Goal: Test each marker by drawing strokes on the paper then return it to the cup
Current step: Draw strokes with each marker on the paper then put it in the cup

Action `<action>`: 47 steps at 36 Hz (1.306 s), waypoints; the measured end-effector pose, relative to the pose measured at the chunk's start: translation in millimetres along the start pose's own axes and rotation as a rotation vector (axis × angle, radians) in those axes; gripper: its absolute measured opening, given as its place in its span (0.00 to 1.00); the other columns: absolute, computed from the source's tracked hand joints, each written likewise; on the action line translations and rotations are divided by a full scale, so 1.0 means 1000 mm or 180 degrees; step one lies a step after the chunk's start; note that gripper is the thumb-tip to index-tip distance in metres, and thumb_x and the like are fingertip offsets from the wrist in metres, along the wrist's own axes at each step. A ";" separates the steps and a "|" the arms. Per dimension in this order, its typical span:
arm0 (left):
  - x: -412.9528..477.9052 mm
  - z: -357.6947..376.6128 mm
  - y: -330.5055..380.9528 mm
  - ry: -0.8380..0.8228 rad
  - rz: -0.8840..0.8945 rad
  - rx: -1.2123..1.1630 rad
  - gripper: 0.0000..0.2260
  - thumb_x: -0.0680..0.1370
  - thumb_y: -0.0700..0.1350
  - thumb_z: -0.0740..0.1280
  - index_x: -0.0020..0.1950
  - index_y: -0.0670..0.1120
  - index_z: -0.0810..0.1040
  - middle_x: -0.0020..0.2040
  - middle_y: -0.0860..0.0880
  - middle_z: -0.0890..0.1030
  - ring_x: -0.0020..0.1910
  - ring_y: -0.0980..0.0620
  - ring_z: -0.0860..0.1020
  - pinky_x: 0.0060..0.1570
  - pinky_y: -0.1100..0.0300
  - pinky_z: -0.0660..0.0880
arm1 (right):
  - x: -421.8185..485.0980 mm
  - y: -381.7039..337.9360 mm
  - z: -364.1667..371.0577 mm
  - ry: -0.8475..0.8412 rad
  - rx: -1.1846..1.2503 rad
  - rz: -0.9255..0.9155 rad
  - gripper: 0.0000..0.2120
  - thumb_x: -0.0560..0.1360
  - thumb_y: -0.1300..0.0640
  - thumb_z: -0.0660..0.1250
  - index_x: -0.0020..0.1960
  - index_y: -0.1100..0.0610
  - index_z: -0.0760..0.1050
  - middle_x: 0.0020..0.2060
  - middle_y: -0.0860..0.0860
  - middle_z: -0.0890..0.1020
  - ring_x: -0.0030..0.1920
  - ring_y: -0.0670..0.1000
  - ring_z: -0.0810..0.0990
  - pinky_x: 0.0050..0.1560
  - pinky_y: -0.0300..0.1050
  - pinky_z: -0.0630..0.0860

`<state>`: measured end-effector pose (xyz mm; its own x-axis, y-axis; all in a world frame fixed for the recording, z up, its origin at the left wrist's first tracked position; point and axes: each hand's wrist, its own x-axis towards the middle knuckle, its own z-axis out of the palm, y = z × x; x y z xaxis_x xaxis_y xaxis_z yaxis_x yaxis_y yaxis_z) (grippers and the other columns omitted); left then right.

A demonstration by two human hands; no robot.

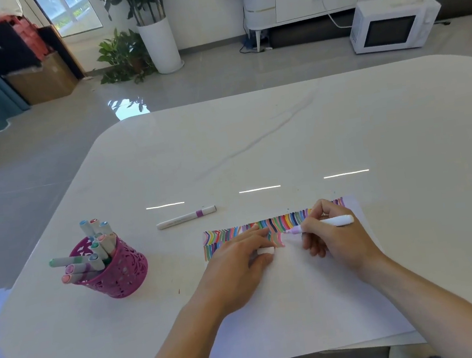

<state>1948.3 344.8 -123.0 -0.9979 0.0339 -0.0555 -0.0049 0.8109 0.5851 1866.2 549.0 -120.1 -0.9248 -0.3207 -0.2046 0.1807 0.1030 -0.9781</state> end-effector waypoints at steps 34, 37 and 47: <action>0.001 -0.011 0.026 0.0407 -0.0443 -0.1303 0.10 0.83 0.44 0.62 0.52 0.52 0.83 0.39 0.57 0.82 0.35 0.61 0.78 0.43 0.59 0.76 | -0.006 -0.015 0.011 -0.0319 0.0489 -0.0261 0.07 0.81 0.62 0.67 0.50 0.67 0.75 0.40 0.63 0.87 0.40 0.62 0.87 0.39 0.46 0.82; 0.001 -0.008 0.027 0.0460 -0.0522 -0.1332 0.11 0.83 0.44 0.62 0.45 0.49 0.81 0.35 0.54 0.81 0.33 0.60 0.77 0.42 0.56 0.76 | -0.006 -0.015 0.011 -0.0380 0.0550 -0.0283 0.07 0.81 0.62 0.68 0.50 0.67 0.76 0.40 0.64 0.87 0.39 0.61 0.87 0.38 0.45 0.82; 0.000 -0.007 0.034 0.0683 -0.0533 -0.1285 0.15 0.83 0.44 0.63 0.36 0.55 0.77 0.31 0.51 0.79 0.30 0.59 0.75 0.40 0.52 0.75 | -0.004 -0.017 0.007 -0.0529 0.0705 -0.0270 0.05 0.81 0.63 0.68 0.49 0.66 0.76 0.41 0.65 0.87 0.39 0.62 0.86 0.38 0.45 0.82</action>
<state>1948.0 368.6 -97.3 -0.9719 -0.2331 -0.0325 -0.1489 0.5022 0.8518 1868.8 541.7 -103.3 -0.8756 -0.4711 -0.1071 0.1906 -0.1332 -0.9726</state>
